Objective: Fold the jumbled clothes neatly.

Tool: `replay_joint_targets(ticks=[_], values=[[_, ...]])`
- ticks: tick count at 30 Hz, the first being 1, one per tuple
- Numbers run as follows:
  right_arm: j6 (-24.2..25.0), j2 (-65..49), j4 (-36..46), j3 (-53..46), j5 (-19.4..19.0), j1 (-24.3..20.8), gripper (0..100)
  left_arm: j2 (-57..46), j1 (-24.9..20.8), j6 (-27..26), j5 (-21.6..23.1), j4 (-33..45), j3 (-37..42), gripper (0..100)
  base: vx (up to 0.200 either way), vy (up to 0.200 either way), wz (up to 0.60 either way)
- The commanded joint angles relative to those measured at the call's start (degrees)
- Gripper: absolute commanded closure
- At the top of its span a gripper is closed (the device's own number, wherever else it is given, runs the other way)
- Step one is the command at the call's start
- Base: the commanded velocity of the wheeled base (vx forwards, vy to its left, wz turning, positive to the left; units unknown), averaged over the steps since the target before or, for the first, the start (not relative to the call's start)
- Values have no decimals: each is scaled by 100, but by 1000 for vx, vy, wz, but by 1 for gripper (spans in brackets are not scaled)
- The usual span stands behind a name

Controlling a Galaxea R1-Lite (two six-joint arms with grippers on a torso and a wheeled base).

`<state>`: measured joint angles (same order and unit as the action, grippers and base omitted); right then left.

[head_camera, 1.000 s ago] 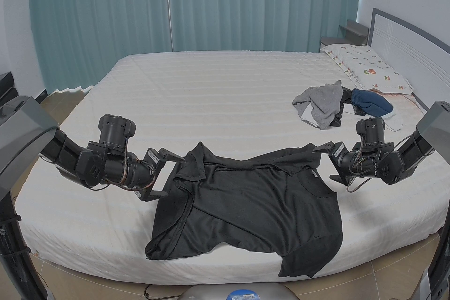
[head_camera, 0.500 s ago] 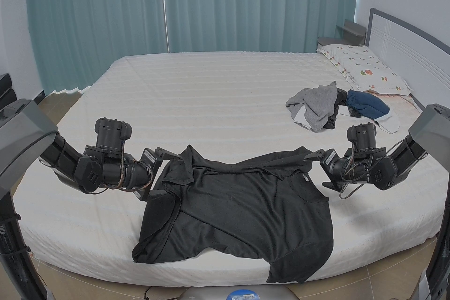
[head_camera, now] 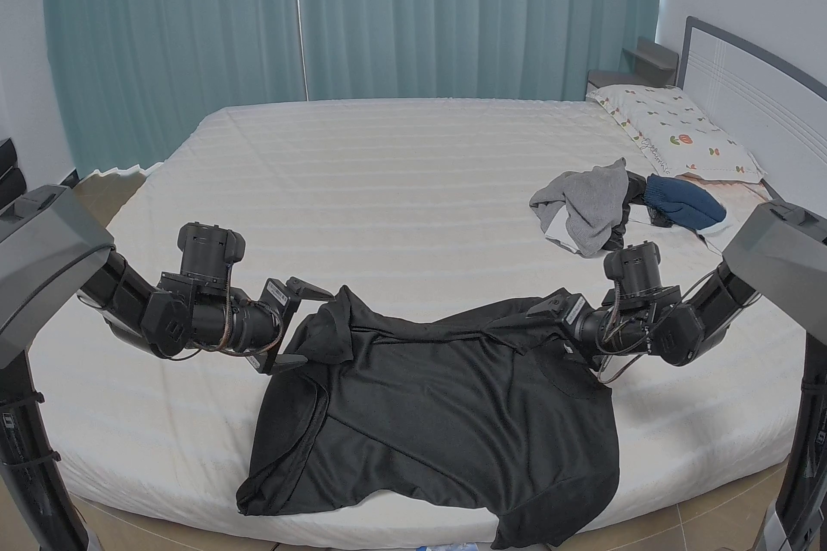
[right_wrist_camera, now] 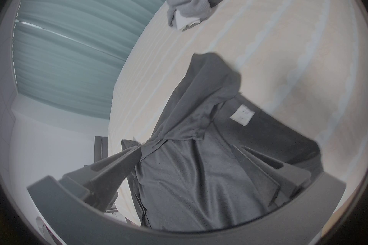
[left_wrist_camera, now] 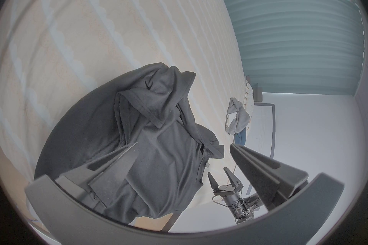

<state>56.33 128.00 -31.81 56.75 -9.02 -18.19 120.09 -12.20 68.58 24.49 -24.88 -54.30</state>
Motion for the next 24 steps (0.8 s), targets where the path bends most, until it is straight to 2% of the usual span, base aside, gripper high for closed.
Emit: replay_joint_targets(ticks=[1,10,24], values=[[-8,392,60,372,120,-194,0,111,7,15,-32,-166,77,0,0,0,0],[-52,1113,157,1260,357,-291,0,120,7,23,-23,-1063,596,0,0,0,0],[-140,1693,342,2859,436,-36,0,120,7,15,-23,-1098,622,0,0,0,0]])
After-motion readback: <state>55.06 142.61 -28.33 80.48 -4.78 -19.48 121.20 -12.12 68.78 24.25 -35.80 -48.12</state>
